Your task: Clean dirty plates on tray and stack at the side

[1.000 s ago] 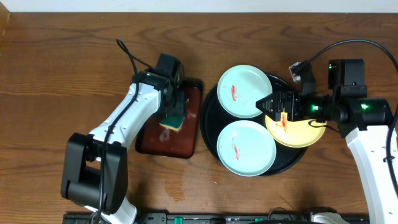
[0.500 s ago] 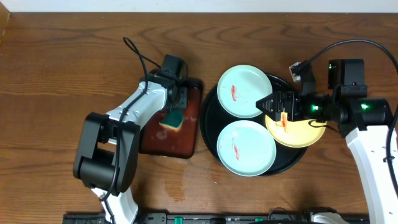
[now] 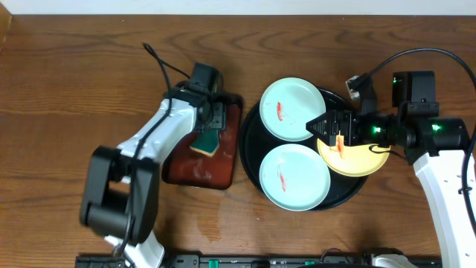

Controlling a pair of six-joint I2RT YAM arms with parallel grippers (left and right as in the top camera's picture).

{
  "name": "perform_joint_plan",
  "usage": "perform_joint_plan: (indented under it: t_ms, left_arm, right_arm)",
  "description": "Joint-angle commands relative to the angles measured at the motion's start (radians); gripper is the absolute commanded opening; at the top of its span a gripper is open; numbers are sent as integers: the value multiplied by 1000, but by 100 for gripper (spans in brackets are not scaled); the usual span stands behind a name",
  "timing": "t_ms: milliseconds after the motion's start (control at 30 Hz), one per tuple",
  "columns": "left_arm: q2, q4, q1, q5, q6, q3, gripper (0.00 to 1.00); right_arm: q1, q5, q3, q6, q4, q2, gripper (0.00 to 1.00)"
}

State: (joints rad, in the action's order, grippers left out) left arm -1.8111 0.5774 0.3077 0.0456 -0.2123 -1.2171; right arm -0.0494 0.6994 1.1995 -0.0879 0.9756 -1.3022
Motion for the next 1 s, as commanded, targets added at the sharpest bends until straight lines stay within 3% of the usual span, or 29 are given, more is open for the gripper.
perform_joint_plan:
  t_ms: [0, 167, 400, 467, 533, 567, 767, 833, 967]
  left_arm:
    - [78, 69, -3, -5, 1, -14, 70]
    - [76, 170, 0, -5, -7, 10, 59]
    - [11, 75, 0, 2, -7, 117, 52]
    - [-11, 40, 0, 11, -6, 140, 42]
    - [-26, 26, 0, 14, -6, 148, 10]
    - [-30, 26, -1, 14, -6, 148, 8]
    - [-9, 59, -2, 13, 21, 116, 8]
    - [11, 97, -2, 13, 21, 87, 8]
    - [63, 171, -2, 13, 21, 29, 7]
  right_arm:
    - [-5, 5, 21, -8, 2, 6, 99]
    - [-5, 4, 21, -8, 2, 6, 99]
    - [-5, -48, 21, -9, 31, 6, 97]
    - [-6, -121, 21, -9, 65, 6, 92]
    - [-14, -189, 21, -10, 102, 6, 88]
    - [-21, -219, 21, -10, 121, 6, 87]
    - [-89, -392, 9, -74, 222, 6, 75]
    - [-120, -467, -17, -126, 222, 6, 67]
    - [-154, -600, -102, -216, 175, 6, 66]
